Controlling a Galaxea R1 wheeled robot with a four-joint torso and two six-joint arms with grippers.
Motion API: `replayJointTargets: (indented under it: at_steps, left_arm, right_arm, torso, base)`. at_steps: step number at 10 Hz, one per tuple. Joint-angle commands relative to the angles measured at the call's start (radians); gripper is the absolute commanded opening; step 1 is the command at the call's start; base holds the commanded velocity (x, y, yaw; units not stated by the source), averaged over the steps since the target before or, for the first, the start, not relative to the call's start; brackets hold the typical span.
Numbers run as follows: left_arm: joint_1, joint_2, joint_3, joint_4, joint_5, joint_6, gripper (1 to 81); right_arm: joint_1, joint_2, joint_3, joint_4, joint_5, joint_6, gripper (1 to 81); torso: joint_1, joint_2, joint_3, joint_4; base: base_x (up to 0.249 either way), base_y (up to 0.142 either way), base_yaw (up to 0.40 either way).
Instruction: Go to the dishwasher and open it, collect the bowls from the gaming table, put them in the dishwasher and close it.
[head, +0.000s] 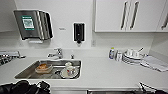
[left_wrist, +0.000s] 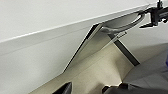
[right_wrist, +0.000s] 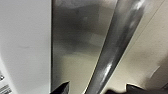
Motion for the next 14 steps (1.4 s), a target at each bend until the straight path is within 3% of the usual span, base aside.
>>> replayJointTargets:
  at_steps: [1, 4, 8, 10, 12, 14]
  left_arm:
    - [-0.115, -0.022, 0.008, -0.009, 0.021, 0.005, 81.1]
    - [-0.11, -0.024, 0.008, -0.011, 0.021, 0.005, 81.1]
    - [-0.096, -0.021, 0.008, -0.009, 0.016, 0.006, 81.1]
    - [-0.092, -0.021, 0.005, -0.007, 0.015, 0.008, 81.1]
    - [-0.092, -0.022, 0.004, -0.007, 0.015, 0.008, 81.1]
    - [-0.092, -0.019, 0.004, -0.009, 0.015, 0.008, 81.1]
  right_arm:
    - [0.107, 0.0, -0.007, 0.035, -0.045, 0.041, 81.1]
    - [0.05, 0.029, -0.073, 0.034, -0.045, 0.096, 81.1]
    - [-0.001, 0.026, -0.116, 0.018, -0.047, 0.103, 81.1]
    - [-0.016, 0.012, -0.092, -0.072, -0.047, 0.103, 81.1]
    - [-0.038, -0.061, -0.018, -0.166, -0.047, 0.103, 81.1]
    - [-0.057, -0.129, 0.053, -0.215, -0.048, 0.103, 81.1]
  torso:
    - [0.0, 0.0, 0.0, 0.0]
    - [0.0, 0.0, 0.0, 0.0]
    - [0.0, 0.0, 0.0, 0.0]
    - [0.0, 0.0, 0.0, 0.0]
    - [0.0, 0.0, 0.0, 0.0]
    - [0.0, 0.0, 0.0, 0.0]
  base:
    - [0.0, 0.0, 0.0]
    - [0.0, 0.0, 0.0]
    - [0.0, 0.0, 0.0]
    - [0.0, 0.0, 0.0]
    - [0.0, 0.0, 0.0]
    - [0.0, 0.0, 0.0]
